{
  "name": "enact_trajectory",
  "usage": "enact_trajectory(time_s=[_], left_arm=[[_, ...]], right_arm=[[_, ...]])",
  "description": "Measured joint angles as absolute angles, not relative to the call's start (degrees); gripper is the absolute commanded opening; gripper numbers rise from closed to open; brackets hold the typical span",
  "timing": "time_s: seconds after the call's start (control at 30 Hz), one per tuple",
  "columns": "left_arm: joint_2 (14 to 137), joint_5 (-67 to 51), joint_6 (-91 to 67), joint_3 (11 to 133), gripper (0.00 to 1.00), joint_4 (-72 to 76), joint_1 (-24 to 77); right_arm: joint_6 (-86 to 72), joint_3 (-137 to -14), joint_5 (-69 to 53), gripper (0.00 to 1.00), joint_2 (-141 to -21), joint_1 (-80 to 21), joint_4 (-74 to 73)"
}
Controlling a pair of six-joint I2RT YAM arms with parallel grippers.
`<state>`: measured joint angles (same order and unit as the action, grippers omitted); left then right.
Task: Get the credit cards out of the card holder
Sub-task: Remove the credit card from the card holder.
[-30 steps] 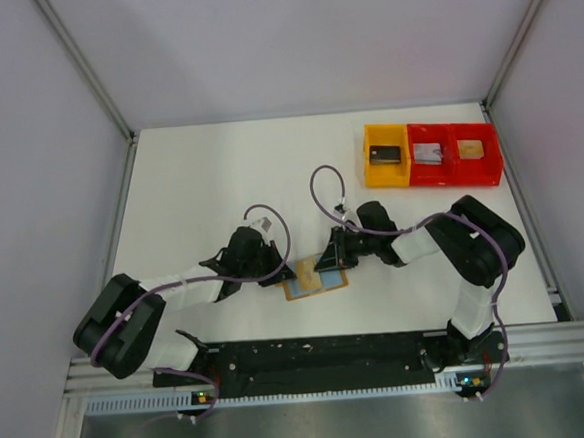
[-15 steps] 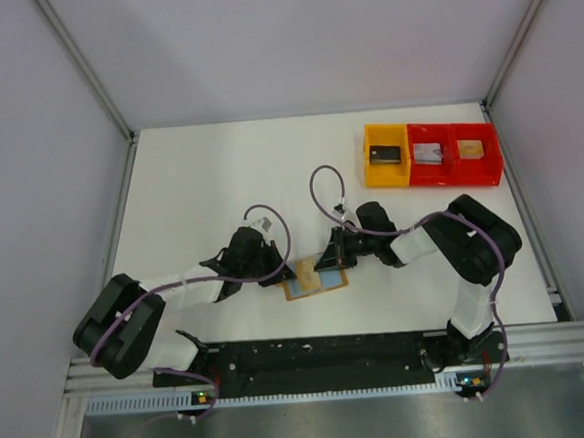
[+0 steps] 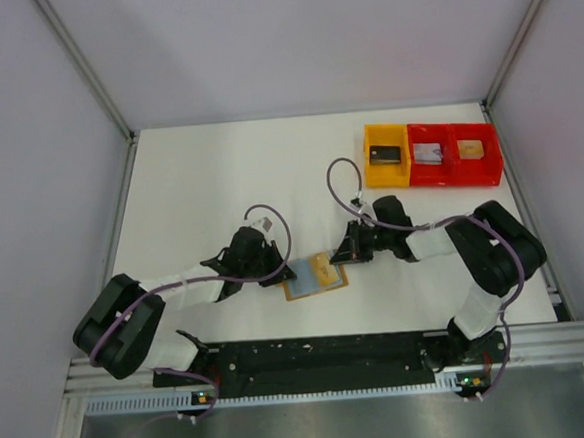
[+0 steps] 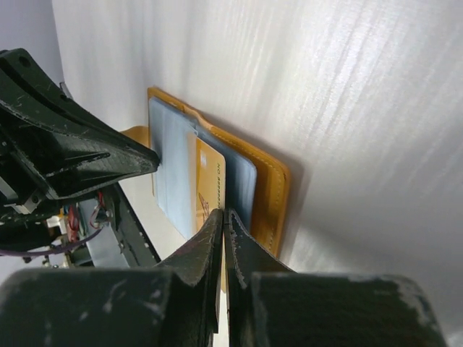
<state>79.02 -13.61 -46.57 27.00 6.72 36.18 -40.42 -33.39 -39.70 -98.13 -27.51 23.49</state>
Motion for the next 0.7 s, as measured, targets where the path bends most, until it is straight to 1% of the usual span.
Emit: enact_trajectory(time_s=[0.37, 0.57, 0.7], left_arm=[[77.4, -12.5, -45.6, 27.0, 0.0, 4.8, 36.3], [73.6, -11.9, -44.1, 27.0, 0.18, -1.1, 36.3], [69.0, -12.2, -42.3, 27.2, 0.23, -3.9, 36.3]], right_arm=[[-35.9, -33.5, -39.0, 0.0, -94.3, -26.8, 16.1], [-36.0, -33.5, -39.6, 0.0, -94.1, -26.8, 15.7], [-35.9, -33.5, -39.7, 0.0, -91.8, -26.8, 14.5]])
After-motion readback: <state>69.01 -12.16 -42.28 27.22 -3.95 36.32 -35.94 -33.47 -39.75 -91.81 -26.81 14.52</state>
